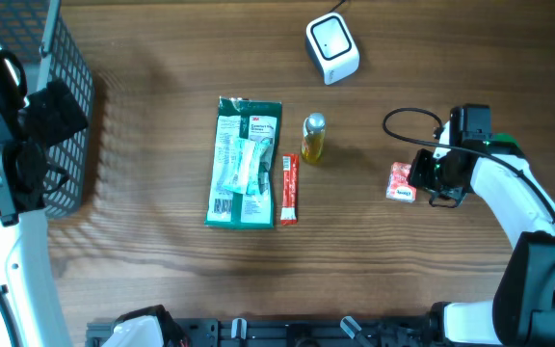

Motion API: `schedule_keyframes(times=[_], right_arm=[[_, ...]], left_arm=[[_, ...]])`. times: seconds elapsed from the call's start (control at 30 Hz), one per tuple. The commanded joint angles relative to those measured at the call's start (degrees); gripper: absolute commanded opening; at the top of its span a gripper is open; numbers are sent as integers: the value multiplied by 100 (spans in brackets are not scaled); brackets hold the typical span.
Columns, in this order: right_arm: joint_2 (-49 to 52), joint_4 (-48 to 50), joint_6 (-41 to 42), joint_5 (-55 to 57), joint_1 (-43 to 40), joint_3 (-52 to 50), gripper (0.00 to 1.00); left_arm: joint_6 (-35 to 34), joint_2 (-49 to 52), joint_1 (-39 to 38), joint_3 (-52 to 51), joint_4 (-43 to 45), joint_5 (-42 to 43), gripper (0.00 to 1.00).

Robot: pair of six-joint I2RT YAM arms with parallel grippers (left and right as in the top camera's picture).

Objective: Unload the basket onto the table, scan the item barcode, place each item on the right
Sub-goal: 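Move the right gripper to the tissue pack and grasp it, then lift the tissue pack with the right gripper to the scanner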

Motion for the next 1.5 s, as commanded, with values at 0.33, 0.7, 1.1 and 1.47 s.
schedule_keyframes(times=[0.33, 0.7, 1.1, 1.47], right_arm=[[81, 890, 66, -177, 20, -765, 24], [39, 927, -70, -660, 17, -599, 4], [-538, 17, -2802, -5302, 13, 90, 4], [-538, -4, -2975, -7340, 13, 90, 4]], left_arm=[[68, 2, 22, 15, 17, 11, 100], [68, 2, 22, 15, 17, 11, 100], [68, 2, 22, 15, 17, 11, 100], [68, 2, 22, 15, 17, 11, 100]])
